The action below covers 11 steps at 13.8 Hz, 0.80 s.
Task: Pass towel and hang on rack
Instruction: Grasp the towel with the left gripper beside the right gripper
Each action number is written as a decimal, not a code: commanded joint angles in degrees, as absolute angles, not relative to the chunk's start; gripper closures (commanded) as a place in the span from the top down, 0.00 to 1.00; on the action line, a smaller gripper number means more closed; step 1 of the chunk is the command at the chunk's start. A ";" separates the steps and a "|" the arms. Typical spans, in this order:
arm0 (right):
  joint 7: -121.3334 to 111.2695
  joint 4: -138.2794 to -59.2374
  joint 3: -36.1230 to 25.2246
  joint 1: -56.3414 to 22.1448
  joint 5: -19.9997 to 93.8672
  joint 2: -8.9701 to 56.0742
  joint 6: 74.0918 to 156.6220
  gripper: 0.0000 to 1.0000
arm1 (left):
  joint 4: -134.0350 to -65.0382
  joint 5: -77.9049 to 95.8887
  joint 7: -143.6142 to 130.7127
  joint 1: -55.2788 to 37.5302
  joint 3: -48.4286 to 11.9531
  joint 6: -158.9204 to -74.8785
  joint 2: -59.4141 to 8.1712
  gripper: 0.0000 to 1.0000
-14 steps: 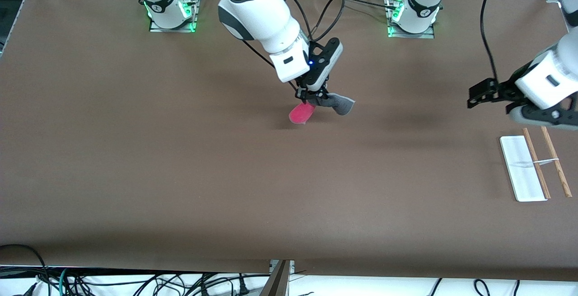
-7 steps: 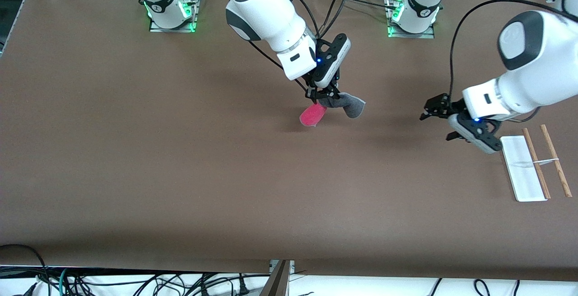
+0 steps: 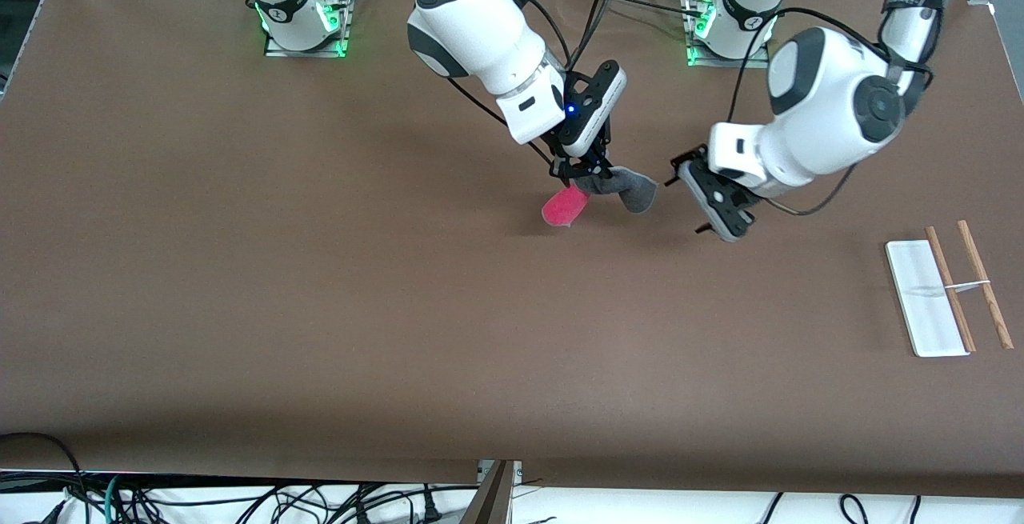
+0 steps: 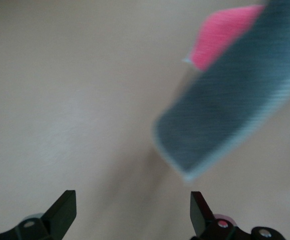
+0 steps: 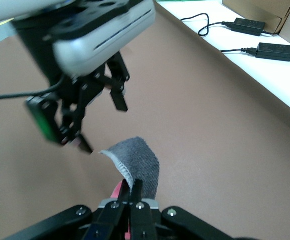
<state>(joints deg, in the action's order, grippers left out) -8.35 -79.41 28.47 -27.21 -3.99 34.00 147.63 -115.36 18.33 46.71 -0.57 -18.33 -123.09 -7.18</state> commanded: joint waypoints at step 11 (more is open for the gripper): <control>-8.00 -77.52 28.48 -28.39 -3.96 34.81 148.01 0.00 | -118.39 19.07 48.69 -1.76 -21.36 -132.26 -5.88 1.00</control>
<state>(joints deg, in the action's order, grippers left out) -8.35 -79.32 28.47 -27.73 -3.99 34.12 147.87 -118.28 18.33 47.70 -1.55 -21.29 -129.78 -4.67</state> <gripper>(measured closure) 0.982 0.000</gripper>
